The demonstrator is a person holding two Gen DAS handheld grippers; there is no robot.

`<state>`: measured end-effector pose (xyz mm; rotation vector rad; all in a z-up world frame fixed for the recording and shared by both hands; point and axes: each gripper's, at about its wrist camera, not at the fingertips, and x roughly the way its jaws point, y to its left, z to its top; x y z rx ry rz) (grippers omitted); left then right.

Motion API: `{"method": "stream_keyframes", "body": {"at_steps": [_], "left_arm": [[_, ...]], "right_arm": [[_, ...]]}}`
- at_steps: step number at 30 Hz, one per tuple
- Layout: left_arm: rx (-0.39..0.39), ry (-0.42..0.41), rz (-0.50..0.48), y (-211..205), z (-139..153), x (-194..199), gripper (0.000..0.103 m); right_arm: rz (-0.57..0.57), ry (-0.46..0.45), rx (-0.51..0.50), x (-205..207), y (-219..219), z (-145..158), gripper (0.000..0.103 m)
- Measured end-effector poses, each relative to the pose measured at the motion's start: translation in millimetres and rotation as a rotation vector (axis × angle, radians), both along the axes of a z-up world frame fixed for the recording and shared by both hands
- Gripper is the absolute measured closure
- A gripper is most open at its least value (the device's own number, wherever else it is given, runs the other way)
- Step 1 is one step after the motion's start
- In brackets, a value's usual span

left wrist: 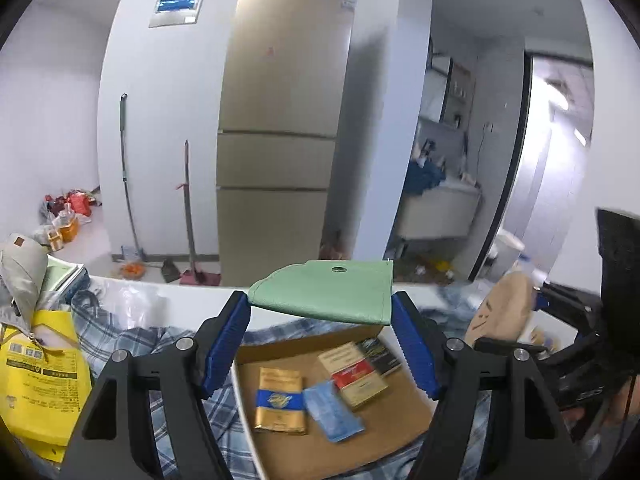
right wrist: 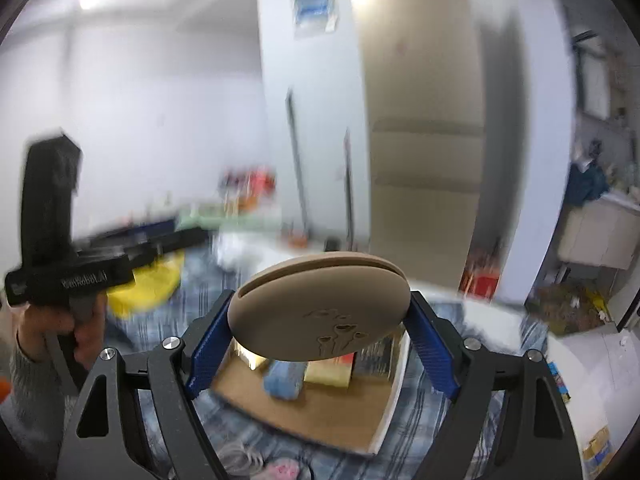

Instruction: Organize soft objects

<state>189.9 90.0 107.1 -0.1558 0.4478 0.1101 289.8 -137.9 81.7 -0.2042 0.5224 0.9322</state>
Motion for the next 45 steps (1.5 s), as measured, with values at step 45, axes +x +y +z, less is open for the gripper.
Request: {"method": "stream_keyframes", "body": {"at_steps": [45], "left_arm": [[0.006,0.018,-0.003,-8,7,-42,0.000]], "right_arm": [[0.071,0.041,0.021,-23,-9,2,0.001]]}}
